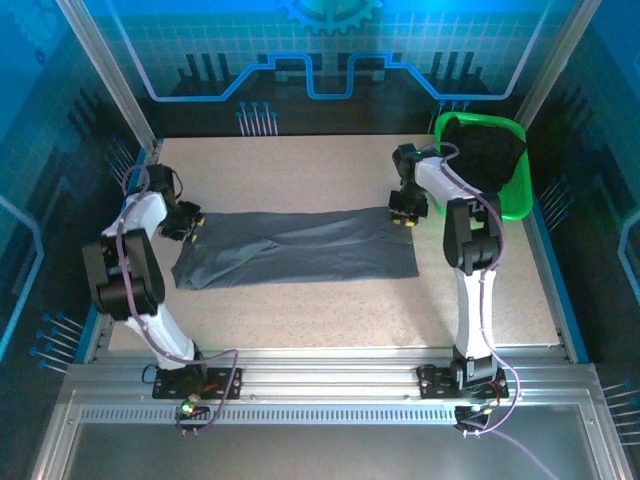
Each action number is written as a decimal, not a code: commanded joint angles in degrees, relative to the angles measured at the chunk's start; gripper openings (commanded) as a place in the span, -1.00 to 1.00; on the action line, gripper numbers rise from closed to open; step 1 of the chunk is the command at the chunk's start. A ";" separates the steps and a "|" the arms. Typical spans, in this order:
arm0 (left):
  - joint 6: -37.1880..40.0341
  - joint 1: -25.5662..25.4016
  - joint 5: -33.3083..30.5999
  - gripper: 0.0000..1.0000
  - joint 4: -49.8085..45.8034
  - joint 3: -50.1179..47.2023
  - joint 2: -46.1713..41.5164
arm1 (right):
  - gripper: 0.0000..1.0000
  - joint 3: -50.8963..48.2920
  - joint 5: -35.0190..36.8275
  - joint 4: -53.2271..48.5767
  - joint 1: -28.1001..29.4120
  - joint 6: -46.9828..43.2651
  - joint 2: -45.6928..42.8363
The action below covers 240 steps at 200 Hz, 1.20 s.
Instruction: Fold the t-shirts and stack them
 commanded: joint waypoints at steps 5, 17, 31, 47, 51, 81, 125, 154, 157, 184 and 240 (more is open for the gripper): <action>3.95 -4.34 2.91 -0.28 1.21 -4.77 -3.79 | -0.50 -9.49 -2.36 4.97 1.01 1.97 -7.50; 4.09 -4.90 2.58 -0.25 -1.37 -5.23 -3.47 | -0.51 -12.62 -2.65 5.81 1.39 2.26 -8.79; 3.42 -4.90 3.65 -0.12 -1.22 -6.73 -4.06 | -0.52 -15.59 -2.39 6.82 1.72 1.92 -10.38; 4.17 -5.84 6.85 -0.03 2.08 -7.17 -4.28 | -0.52 -18.06 -2.06 7.48 1.83 1.08 -11.84; 4.93 -6.26 7.91 -0.02 2.80 -6.70 -3.87 | -0.51 -18.48 -1.84 7.35 1.81 0.92 -11.98; 11.63 -10.77 7.08 0.00 2.55 -1.26 1.79 | -0.51 -21.44 -0.46 7.31 1.78 -0.75 -13.17; 16.32 -12.62 1.33 0.05 4.60 -0.45 5.15 | -0.50 -22.60 0.77 6.59 1.38 -1.84 -13.70; 21.27 -14.18 -1.01 -0.01 8.83 0.34 5.59 | -0.50 -22.38 0.86 6.33 1.29 -2.05 -13.59; 21.68 -14.33 -1.11 -0.01 8.15 0.90 6.16 | -0.50 -22.38 0.81 6.33 1.28 -2.05 -13.52; 23.03 -16.07 -2.85 -0.05 4.54 3.31 9.05 | -0.50 -22.00 0.86 6.24 1.36 -1.86 -13.60; 21.28 -18.29 -6.52 -0.19 0.32 5.46 12.14 | -0.50 -21.72 0.94 6.16 1.30 -1.69 -13.64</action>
